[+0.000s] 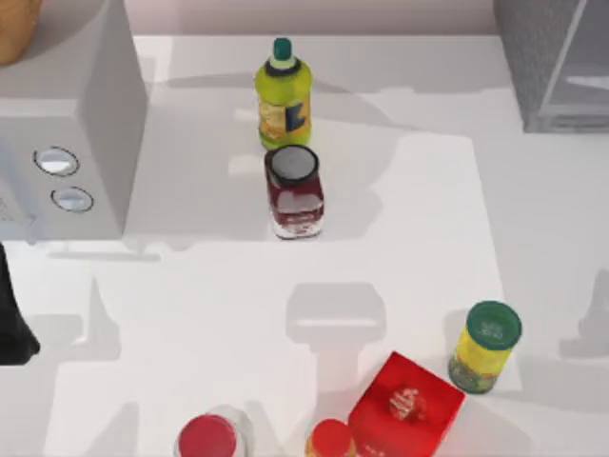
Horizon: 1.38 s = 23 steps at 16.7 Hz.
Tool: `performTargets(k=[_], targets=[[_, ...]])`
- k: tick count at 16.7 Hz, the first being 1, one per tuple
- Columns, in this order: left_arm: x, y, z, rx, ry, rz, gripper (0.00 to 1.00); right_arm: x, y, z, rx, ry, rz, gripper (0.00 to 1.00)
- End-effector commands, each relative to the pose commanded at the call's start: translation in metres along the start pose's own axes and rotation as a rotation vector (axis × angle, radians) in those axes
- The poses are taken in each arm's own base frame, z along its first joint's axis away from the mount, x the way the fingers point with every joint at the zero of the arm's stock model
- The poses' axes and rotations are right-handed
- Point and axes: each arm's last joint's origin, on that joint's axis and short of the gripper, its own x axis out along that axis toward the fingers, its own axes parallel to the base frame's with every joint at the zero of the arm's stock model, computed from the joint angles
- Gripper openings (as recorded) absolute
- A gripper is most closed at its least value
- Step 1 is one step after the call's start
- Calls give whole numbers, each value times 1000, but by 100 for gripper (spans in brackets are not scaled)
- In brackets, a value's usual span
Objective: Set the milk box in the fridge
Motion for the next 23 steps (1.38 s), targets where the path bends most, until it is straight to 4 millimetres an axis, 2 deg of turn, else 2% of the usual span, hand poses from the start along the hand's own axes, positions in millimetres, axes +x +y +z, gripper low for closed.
performTargets(k=[3, 6, 9, 11, 14, 17, 20, 23], targets=[[0, 0, 0, 0, 0, 0, 100, 5, -2, 29, -4, -61, -2, 0], [0, 0, 0, 0, 0, 0, 100, 24, -6, 65, -12, -110, -4, 0], [0, 0, 0, 0, 0, 0, 100, 66, -13, 87, -17, -93, -4, 0], [0, 0, 0, 0, 0, 0, 100, 106, -21, 88, -15, -48, -3, 0], [0, 0, 0, 0, 0, 0, 100, 170, -38, 64, -4, 32, -1, 0], [0, 0, 0, 0, 0, 0, 100, 225, -58, 20, 9, 90, 0, 0], [0, 0, 0, 0, 0, 0, 100, 262, -77, -24, 17, 104, 1, 0], [0, 0, 0, 0, 0, 0, 100, 285, -92, -53, 13, 75, 1, 0]])
